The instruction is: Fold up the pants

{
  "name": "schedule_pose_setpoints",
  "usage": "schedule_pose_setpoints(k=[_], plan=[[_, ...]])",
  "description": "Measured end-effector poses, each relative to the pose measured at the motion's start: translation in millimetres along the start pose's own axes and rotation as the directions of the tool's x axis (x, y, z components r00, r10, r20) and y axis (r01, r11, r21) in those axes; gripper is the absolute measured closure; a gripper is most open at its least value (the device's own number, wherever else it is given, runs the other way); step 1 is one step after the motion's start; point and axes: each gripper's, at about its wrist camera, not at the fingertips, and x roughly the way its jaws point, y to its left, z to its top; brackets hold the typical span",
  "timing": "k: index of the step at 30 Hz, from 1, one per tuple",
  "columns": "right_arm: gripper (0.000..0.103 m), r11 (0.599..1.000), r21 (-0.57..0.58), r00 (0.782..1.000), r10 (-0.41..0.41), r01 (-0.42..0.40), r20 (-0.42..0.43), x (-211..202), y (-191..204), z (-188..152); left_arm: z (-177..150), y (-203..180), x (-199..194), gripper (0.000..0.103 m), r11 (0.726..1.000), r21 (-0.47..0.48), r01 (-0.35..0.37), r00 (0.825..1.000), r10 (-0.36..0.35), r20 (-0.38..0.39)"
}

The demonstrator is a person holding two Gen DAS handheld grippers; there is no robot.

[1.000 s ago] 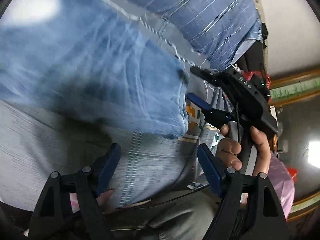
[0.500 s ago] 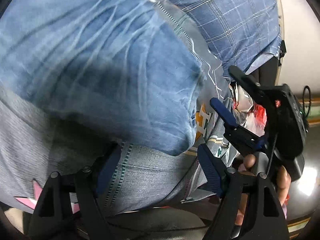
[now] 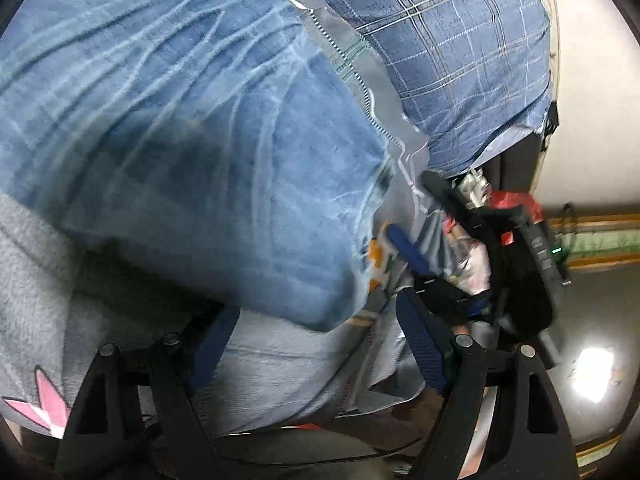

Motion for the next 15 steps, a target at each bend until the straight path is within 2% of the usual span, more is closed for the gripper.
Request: schedule_pose_setpoints(k=[3,5,8,9,11,13,15], plan=[[0.04,0.995,0.057,0.996,0.084,-0.082,-0.033,9,-7,1,6,-5,2,0.022,1.0,-0.011,0.002,1.0,-0.001,0.014],[0.04,0.999,0.043,0.999,0.033,-0.031,-0.042,13,-5,0,11,-8,12,0.022,1.0,-0.03,0.006,1.0,-0.006,0.002],[0.042,0.999,0.043,0.999,-0.013,0.015,-0.051,20,-7,2,15,-15,17,0.018,0.999,-0.05,-0.007,1.0,0.008,0.027],[0.048,0.998,0.056,0.998,-0.011,0.014,-0.055,22,-10,3,15,-18,19,0.019,0.998,-0.064,-0.007,0.999,0.009,0.033],[0.056,0.996,0.09,0.999,0.001,0.002,-0.032,19,-14,5,17,-26,25,0.021,0.996,-0.079,0.034,0.999,-0.032,0.014],[0.058,0.995,0.1,0.999,0.005,-0.001,-0.041,21,-17,6,18,-31,38,0.022,0.997,-0.076,0.028,0.999,-0.031,-0.03],[0.06,0.996,0.093,0.999,0.004,0.0,-0.041,22,-17,6,23,-27,50,0.029,0.994,-0.11,0.015,0.999,-0.019,-0.041]])
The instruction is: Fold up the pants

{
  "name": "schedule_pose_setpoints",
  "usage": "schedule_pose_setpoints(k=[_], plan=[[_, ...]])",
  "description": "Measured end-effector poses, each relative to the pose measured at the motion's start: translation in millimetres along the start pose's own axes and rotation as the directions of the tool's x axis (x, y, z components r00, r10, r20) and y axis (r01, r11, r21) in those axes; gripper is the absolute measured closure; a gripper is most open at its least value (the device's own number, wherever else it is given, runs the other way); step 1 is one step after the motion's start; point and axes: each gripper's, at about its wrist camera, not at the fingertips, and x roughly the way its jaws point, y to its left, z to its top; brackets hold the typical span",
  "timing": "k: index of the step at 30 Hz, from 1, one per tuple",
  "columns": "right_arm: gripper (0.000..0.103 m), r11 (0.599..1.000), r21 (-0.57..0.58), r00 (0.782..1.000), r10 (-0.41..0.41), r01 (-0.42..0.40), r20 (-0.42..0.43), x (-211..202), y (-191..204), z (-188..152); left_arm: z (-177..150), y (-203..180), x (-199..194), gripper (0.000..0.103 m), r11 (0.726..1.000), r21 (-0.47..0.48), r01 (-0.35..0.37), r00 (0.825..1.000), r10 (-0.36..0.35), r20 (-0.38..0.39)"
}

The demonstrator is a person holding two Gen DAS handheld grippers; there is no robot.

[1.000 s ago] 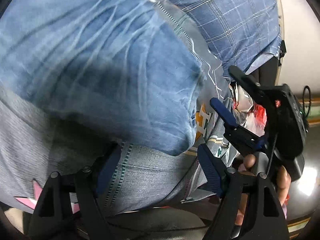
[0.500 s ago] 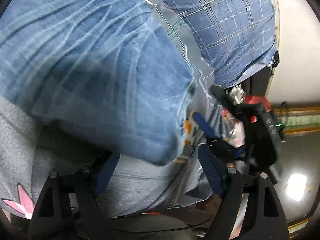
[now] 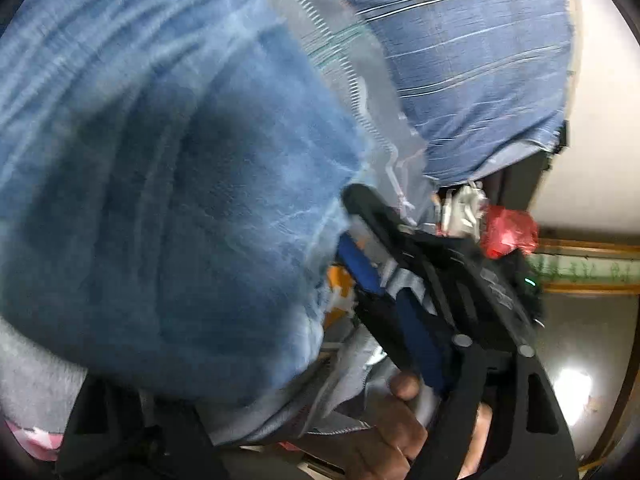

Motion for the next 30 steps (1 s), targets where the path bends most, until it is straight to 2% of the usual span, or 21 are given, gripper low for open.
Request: schedule_pose_setpoints(k=[1,2,3,4,6,8,11,13,15,18,20,21,23,24,25,27,28,29,30], plan=[[0.061,1.0,-0.001,1.0,-0.001,0.001,0.0,0,0,0,2,2,1,0.036,1.0,-0.024,0.014,1.0,-0.014,0.003],[0.062,1.0,0.008,1.0,0.004,-0.004,0.0,-1,-2,0,6,3,2,0.065,0.999,-0.053,0.009,1.0,-0.009,-0.003],[0.061,0.999,0.033,1.0,0.022,-0.022,0.003,-2,-5,0,7,4,4,0.089,0.998,-0.056,-0.007,1.0,0.006,-0.02],[0.061,0.998,0.05,0.999,0.038,-0.038,0.008,-4,-7,1,9,5,8,0.098,0.998,-0.063,-0.005,0.999,0.002,-0.05],[0.061,0.996,0.074,0.998,0.057,-0.059,0.031,-11,-13,2,10,5,2,0.098,0.995,-0.091,0.044,0.998,-0.048,-0.046],[0.06,0.994,0.08,0.996,0.072,-0.076,0.043,-14,-15,2,8,-3,-8,0.098,0.991,-0.074,0.109,0.994,-0.11,-0.016],[0.047,0.989,0.107,0.995,0.097,-0.1,0.029,-13,-20,3,7,-18,-22,0.098,0.986,-0.036,0.16,0.987,-0.16,0.007],[0.047,0.986,0.121,0.994,0.113,-0.112,-0.004,-9,-21,2,9,-19,-25,0.098,0.991,-0.019,0.132,0.991,-0.132,0.006],[0.047,0.987,0.119,0.994,0.105,-0.105,0.003,-10,-20,3,11,-13,-18,0.097,0.996,-0.017,0.092,0.996,-0.092,-0.009],[0.047,0.986,0.133,0.995,0.099,-0.101,0.021,-11,-18,2,13,-8,-8,0.098,0.992,-0.031,0.125,0.992,-0.125,0.002],[0.047,0.985,0.135,0.994,0.105,-0.109,0.037,-14,-19,1,10,-23,-16,0.098,0.986,0.013,0.169,0.984,-0.169,0.046],[0.047,0.983,0.142,0.992,0.113,-0.12,0.056,-19,-21,2,6,-36,-26,0.098,0.975,0.064,0.212,0.973,-0.217,0.079],[0.047,0.975,0.163,0.985,0.139,-0.154,0.1,-28,-28,3,0,-54,-34,0.098,0.957,0.15,0.249,0.954,-0.269,0.135],[0.047,0.972,0.172,0.983,0.142,-0.161,0.116,-31,-30,4,-3,-60,-31,0.098,0.954,0.202,0.223,0.953,-0.257,0.162],[0.047,0.969,0.188,0.982,0.138,-0.161,0.129,-32,-33,5,-2,-57,-22,0.098,0.961,0.206,0.186,0.962,-0.22,0.159],[0.047,0.965,0.209,0.984,0.133,-0.156,0.119,-28,-37,6,5,-40,11,0.096,0.985,0.145,0.089,0.986,-0.107,0.124],[0.047,0.964,0.215,0.986,0.134,-0.154,0.103,-24,-37,6,8,-25,27,0.09,0.995,0.094,0.03,0.996,-0.037,0.075],[0.047,0.965,0.217,0.987,0.132,-0.149,0.088,-21,-37,6,9,-12,35,0.084,0.998,0.053,0.02,0.999,-0.022,0.035],[0.047,0.966,0.213,0.988,0.134,-0.148,0.078,-20,-37,6,8,-3,34,0.083,0.996,0.029,0.08,0.996,-0.081,0.024]])
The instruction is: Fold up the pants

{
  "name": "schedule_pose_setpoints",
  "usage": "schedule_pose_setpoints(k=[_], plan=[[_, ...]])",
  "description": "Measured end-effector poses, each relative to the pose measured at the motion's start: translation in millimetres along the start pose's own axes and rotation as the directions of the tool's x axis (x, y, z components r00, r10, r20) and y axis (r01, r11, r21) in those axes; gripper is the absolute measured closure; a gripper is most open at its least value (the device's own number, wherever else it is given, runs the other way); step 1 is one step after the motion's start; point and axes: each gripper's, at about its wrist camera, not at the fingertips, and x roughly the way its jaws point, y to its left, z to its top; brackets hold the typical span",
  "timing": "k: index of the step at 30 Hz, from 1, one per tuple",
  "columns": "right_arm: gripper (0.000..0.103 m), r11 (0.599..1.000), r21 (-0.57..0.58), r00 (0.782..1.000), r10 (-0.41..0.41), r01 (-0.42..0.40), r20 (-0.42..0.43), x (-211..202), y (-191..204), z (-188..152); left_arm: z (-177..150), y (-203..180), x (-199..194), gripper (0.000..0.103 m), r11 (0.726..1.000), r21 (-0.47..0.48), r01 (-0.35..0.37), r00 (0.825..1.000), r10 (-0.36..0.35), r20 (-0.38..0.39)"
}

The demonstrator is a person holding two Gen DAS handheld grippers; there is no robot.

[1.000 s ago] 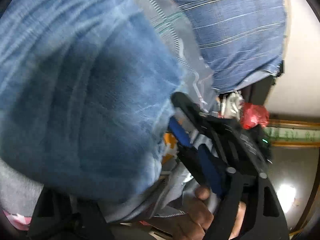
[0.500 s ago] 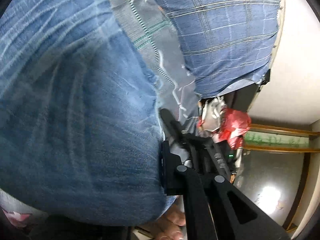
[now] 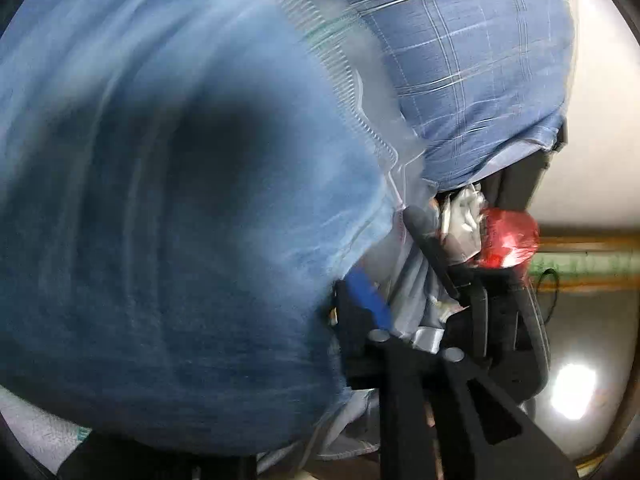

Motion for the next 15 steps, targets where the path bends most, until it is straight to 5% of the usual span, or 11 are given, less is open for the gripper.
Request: schedule_pose_setpoints(k=[5,9,13,15], plan=[[0.046,0.998,-0.058,1.0,-0.004,0.004,0.004,2,14,-3,-11,-3,-38,0.02,0.999,0.034,0.038,0.999,-0.039,0.021],[0.045,0.988,-0.144,0.997,-0.059,0.05,-0.055,20,32,-8,-27,13,-46,0.019,1.0,0.006,0.003,1.0,-0.003,-0.027],[0.047,0.977,-0.183,0.992,-0.117,0.106,-0.046,27,41,-12,-21,20,-37,0.021,0.996,-0.077,0.044,0.998,-0.046,-0.03],[0.055,0.974,-0.189,0.99,-0.132,0.122,-0.043,26,41,-13,-21,21,-35,0.022,0.992,-0.119,0.043,0.998,-0.048,-0.038]])
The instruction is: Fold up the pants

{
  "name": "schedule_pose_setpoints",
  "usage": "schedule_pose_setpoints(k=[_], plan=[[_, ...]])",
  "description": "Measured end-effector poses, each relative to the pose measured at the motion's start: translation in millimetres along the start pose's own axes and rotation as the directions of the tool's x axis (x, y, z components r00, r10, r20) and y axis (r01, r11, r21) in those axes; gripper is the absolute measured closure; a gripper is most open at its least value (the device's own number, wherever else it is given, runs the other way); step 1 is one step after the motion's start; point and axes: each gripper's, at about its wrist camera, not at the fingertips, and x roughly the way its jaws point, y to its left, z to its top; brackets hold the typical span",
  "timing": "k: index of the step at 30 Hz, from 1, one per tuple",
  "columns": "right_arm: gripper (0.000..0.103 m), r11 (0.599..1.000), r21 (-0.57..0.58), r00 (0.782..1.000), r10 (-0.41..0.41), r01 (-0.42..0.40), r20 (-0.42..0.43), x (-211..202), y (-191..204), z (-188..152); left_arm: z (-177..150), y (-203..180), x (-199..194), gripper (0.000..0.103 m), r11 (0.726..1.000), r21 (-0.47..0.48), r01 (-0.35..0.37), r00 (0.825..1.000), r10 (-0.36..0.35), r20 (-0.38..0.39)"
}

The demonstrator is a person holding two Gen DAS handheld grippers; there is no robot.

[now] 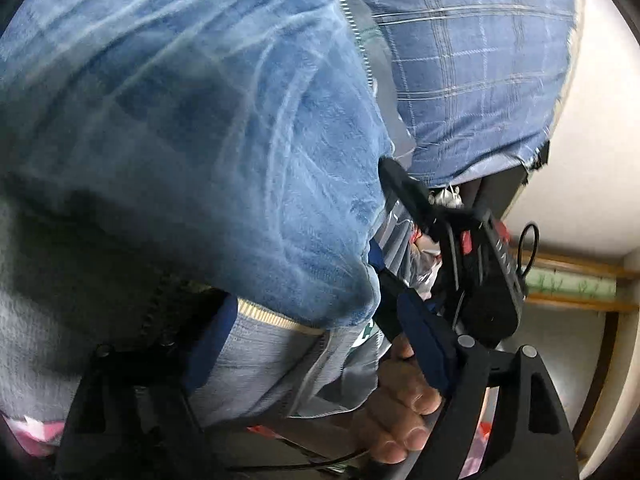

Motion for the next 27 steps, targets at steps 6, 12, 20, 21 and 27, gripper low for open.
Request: schedule_pose_setpoints(k=[6,12,20,21,27], plan=[[0.057,0.999,0.036,1.0,0.025,-0.025,-0.004,-2,-7,1,7,8,-12,0.037,0.996,-0.083,0.017,0.999,-0.013,0.051],[0.056,0.997,0.05,0.998,0.056,-0.056,-0.011,-5,-13,1,20,5,-12,0.094,0.989,-0.145,0.006,0.999,0.0,0.038],[0.046,0.957,0.136,0.966,0.259,-0.258,0.008,-13,-21,-1,28,-7,-38,0.098,0.952,-0.216,0.215,0.977,-0.212,0.035],[0.045,0.954,0.141,0.963,0.269,-0.266,-0.002,-10,-21,-1,28,-8,-38,0.098,0.948,-0.224,0.225,0.974,-0.223,0.034],[0.065,0.932,0.175,0.942,0.331,-0.317,-0.053,3,-18,-5,17,-3,-40,0.098,0.951,-0.209,0.229,0.973,-0.229,0.026]])
